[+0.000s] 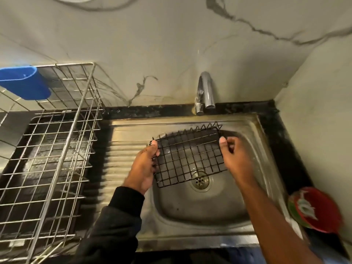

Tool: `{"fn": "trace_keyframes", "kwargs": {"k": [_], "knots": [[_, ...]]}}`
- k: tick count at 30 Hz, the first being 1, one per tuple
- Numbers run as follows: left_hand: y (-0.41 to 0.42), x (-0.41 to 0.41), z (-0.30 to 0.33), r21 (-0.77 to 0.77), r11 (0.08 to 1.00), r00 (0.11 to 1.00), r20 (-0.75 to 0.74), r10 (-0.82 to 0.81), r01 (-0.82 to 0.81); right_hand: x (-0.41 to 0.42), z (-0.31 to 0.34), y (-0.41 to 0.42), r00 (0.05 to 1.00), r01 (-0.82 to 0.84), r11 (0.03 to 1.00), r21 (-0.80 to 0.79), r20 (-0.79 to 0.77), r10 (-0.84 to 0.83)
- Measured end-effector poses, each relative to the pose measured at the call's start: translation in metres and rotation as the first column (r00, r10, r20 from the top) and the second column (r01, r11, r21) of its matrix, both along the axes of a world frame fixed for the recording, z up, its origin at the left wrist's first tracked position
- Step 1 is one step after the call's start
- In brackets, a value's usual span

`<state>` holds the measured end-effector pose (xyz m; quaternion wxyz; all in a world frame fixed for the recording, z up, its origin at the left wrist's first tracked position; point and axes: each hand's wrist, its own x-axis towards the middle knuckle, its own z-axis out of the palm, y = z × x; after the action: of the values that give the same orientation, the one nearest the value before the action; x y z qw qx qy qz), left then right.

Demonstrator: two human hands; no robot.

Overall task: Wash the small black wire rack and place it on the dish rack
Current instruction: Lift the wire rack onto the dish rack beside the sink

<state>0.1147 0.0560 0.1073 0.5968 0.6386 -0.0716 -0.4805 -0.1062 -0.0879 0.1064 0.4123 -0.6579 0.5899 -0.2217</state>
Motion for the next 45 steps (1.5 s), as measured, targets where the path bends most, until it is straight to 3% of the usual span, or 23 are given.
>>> {"fn": "trace_keyframes", "kwargs": {"k": [3, 7, 12, 17, 24, 33, 39, 45], "knots": [[0.009, -0.011, 0.014, -0.018, 0.999, 0.997, 0.062, -0.048, 0.049, -0.012, 0.013, 0.011, 0.998, -0.010, 0.998, 0.058, 0.061, 0.006], [0.020, -0.024, 0.031, -0.103, 0.991, 0.977, 0.200, -0.068, 0.089, -0.026, 0.028, 0.029, 0.951, 0.056, 0.998, -0.035, 0.307, -0.043], [0.036, -0.038, 0.027, -0.016, 0.992, 0.958, 0.261, -0.114, 0.123, -0.035, 0.029, 0.048, 0.968, 0.057, 0.998, -0.040, 0.246, -0.046], [0.043, -0.046, 0.035, -0.025, 0.993, 0.943, 0.316, -0.103, 0.117, -0.045, 0.033, 0.051, 0.971, 0.081, 0.996, -0.025, 0.227, -0.073], [0.050, -0.032, 0.090, -0.095, 0.993, 0.894, 0.448, -0.016, 0.065, -0.032, 0.078, 0.056, 0.947, -0.033, 0.997, -0.064, 0.318, 0.052], [0.088, 0.080, 0.218, -0.159, 0.983, 0.803, 0.595, 0.020, 0.094, 0.058, 0.197, 0.095, 0.884, -0.121, 0.976, -0.180, 0.428, 0.189], [0.150, 0.200, 0.249, -0.229, 0.973, 0.790, 0.596, 0.144, -0.004, 0.164, 0.228, 0.158, 0.854, -0.240, 0.933, -0.270, 0.399, 0.335], [0.213, 0.316, 0.249, -0.241, 0.970, 0.785, 0.593, 0.177, -0.036, 0.279, 0.224, 0.226, 0.867, -0.258, 0.926, -0.275, 0.356, 0.348]]}}
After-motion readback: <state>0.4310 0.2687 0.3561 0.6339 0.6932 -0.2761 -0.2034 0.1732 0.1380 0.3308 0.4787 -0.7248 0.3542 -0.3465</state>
